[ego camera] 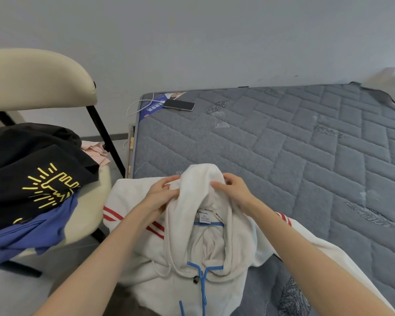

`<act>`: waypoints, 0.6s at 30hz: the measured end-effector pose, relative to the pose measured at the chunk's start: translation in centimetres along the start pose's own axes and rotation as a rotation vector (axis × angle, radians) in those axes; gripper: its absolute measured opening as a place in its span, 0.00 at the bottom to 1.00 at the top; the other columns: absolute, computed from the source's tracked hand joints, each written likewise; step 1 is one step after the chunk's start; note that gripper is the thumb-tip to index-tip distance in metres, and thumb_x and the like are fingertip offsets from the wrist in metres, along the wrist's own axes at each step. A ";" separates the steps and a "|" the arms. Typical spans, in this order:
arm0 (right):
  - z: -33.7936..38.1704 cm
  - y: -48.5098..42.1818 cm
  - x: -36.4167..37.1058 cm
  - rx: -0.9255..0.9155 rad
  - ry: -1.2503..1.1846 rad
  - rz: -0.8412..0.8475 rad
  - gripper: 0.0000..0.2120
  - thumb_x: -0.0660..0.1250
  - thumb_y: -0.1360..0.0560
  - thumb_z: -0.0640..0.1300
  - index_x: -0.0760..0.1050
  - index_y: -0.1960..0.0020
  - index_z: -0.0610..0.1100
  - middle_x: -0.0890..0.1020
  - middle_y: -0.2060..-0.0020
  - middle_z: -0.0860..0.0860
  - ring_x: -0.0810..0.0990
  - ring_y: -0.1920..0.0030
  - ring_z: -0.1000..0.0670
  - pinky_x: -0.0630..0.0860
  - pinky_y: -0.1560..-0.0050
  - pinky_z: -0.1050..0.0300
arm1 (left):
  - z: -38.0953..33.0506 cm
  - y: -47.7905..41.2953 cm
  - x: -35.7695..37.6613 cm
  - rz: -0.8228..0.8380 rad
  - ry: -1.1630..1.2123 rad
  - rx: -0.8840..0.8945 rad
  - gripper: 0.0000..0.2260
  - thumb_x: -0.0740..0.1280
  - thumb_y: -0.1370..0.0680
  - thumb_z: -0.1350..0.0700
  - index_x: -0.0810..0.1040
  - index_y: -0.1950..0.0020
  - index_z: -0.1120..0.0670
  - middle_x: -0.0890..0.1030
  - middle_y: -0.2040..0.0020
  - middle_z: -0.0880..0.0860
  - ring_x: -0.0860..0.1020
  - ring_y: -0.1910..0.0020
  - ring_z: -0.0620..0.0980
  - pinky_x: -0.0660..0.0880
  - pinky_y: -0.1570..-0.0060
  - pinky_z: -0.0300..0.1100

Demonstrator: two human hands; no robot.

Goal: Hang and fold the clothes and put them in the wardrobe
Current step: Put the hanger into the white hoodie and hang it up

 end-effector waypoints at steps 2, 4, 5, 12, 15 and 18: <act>1.1 0.4 -0.3 -0.055 -0.055 0.045 0.11 0.70 0.26 0.44 0.79 0.46 0.40 0.81 0.56 0.47 0.78 0.57 0.51 0.75 0.56 0.61 | -1.0 0.0 -0.4 0.012 0.007 0.047 0.25 0.75 0.38 0.66 0.77 0.43 0.53 0.80 0.47 0.59 0.79 0.55 0.51 0.77 0.54 0.44; 2.2 1.0 -0.3 -0.074 -0.109 0.180 0.09 0.70 0.26 0.43 0.81 0.46 0.43 0.83 0.54 0.52 0.81 0.55 0.54 0.77 0.55 0.64 | -2.0 0.0 -1.0 -0.025 -0.066 0.130 0.24 0.77 0.39 0.63 0.77 0.46 0.51 0.78 0.45 0.56 0.78 0.53 0.49 0.76 0.56 0.39; 2.6 1.3 -0.3 -0.081 -0.107 0.253 0.09 0.70 0.27 0.43 0.81 0.47 0.45 0.83 0.51 0.55 0.81 0.52 0.56 0.77 0.52 0.63 | -2.7 0.1 -1.3 -0.073 -0.166 0.184 0.22 0.77 0.35 0.63 0.76 0.44 0.51 0.77 0.44 0.53 0.76 0.51 0.47 0.74 0.55 0.36; 2.5 2.0 2.3 0.147 -0.150 0.539 0.26 0.62 0.27 0.66 0.78 0.44 0.45 0.81 0.47 0.47 0.79 0.52 0.46 0.75 0.49 0.54 | -5.6 0.9 -0.7 -0.031 -0.746 0.629 0.22 0.62 0.26 0.68 0.71 0.33 0.53 0.73 0.37 0.51 0.69 0.41 0.42 0.62 0.48 0.23; 2.4 1.5 2.6 0.081 0.027 0.403 0.17 0.72 0.29 0.54 0.68 0.54 0.44 0.74 0.57 0.51 0.73 0.62 0.56 0.70 0.62 0.64 | -6.3 1.7 -0.1 0.038 -0.677 0.677 0.23 0.61 0.27 0.71 0.72 0.37 0.48 0.75 0.40 0.47 0.72 0.45 0.38 0.64 0.47 0.22; 2.3 1.0 3.3 0.071 0.005 0.338 0.38 0.78 0.34 0.44 0.56 0.36 0.49 0.73 0.42 0.50 0.76 0.46 0.52 0.76 0.48 0.56 | -7.2 2.7 0.5 0.111 -0.562 0.675 0.19 0.63 0.23 0.67 0.72 0.36 0.49 0.77 0.41 0.45 0.74 0.44 0.34 0.69 0.48 0.25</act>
Point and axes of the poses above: each hand's wrist, its own y-axis away from the middle knuckle, its own x-axis out of the palm, z = x × y, the point moved 5 cm from there along -y, towards the middle knuckle
